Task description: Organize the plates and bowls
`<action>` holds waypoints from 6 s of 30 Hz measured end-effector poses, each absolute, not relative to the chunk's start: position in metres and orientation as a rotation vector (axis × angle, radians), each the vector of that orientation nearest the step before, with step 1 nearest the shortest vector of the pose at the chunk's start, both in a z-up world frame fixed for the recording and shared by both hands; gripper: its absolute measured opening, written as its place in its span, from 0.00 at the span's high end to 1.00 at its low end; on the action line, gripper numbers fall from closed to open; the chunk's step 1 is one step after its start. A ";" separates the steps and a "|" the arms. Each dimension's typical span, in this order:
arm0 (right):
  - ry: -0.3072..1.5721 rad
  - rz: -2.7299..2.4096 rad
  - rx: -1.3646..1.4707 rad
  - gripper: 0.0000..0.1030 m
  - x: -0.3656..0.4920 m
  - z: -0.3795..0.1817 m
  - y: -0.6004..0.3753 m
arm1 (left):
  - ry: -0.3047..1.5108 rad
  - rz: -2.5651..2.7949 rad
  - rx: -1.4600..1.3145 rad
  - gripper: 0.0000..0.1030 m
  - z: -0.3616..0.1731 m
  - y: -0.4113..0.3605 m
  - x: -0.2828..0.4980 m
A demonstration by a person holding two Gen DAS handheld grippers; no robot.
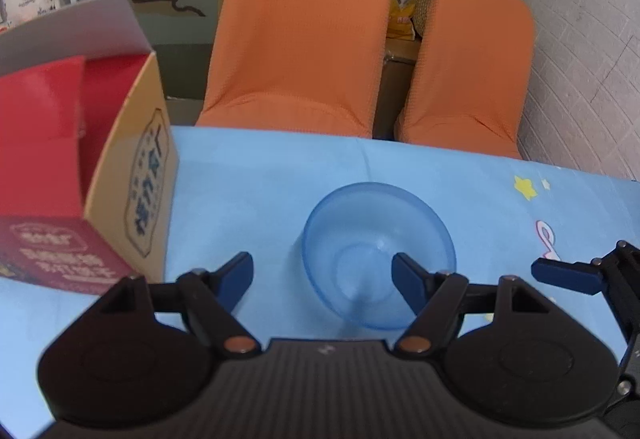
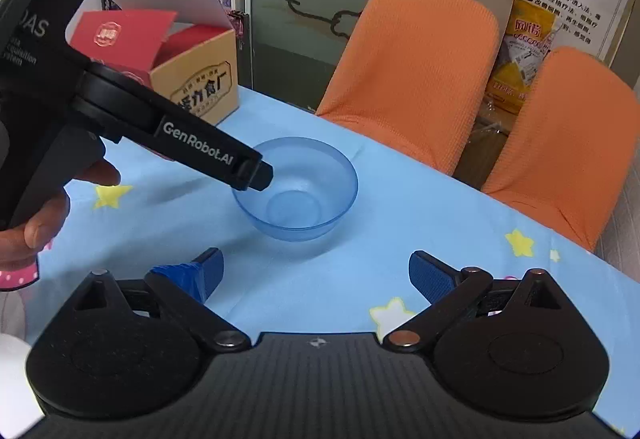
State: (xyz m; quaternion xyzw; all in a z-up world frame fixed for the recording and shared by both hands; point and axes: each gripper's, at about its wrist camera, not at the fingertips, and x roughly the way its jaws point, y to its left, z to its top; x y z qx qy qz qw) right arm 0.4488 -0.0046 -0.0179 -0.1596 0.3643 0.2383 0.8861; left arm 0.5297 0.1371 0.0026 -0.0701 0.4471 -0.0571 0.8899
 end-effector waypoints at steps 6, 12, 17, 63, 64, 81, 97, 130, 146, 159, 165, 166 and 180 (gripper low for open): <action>0.805 0.501 -0.312 0.16 0.481 -0.046 0.003 | 0.946 -0.120 -0.127 0.27 -0.020 0.134 0.560; 0.813 0.527 -0.303 0.15 0.492 -0.055 0.014 | 0.934 -0.137 -0.136 0.27 -0.026 0.133 0.572; 0.775 0.550 -0.270 0.17 0.495 -0.056 0.017 | 0.913 -0.143 -0.089 0.42 -0.027 0.127 0.569; 0.727 0.336 -0.305 0.17 0.230 0.016 -0.111 | 1.014 -0.552 -0.030 0.67 0.035 -0.042 0.298; 0.731 0.331 -0.296 0.17 0.225 0.014 -0.114 | 1.019 -0.558 -0.022 0.67 0.033 -0.046 0.291; 0.766 0.329 -0.120 0.18 0.194 -0.027 -0.166 | 1.008 -0.541 0.086 0.35 0.018 -0.067 0.259; 0.578 0.200 0.167 0.17 0.151 -0.028 -0.209 | 0.838 -0.437 0.006 0.32 0.048 -0.035 0.238; 0.568 -0.031 0.337 0.16 0.154 -0.056 -0.198 | 0.788 -0.250 -0.046 0.26 0.019 -0.010 0.230; 0.649 0.012 0.287 0.16 0.178 -0.071 -0.196 | 1.010 -0.499 -0.014 0.22 0.000 -0.028 0.294; 0.652 0.045 0.161 0.18 0.180 -0.077 -0.169 | 1.064 -0.536 0.043 0.31 -0.022 -0.045 0.299; 0.667 0.137 0.178 0.16 0.183 -0.074 -0.149 | 1.069 -0.557 0.073 0.58 -0.020 -0.058 0.289; 0.676 0.118 0.172 0.15 0.183 -0.073 -0.145 | 1.068 -0.550 0.078 0.58 -0.020 -0.059 0.289; 0.633 0.096 0.108 0.15 0.187 -0.034 -0.135 | 1.005 -0.559 0.037 0.59 0.021 -0.045 0.287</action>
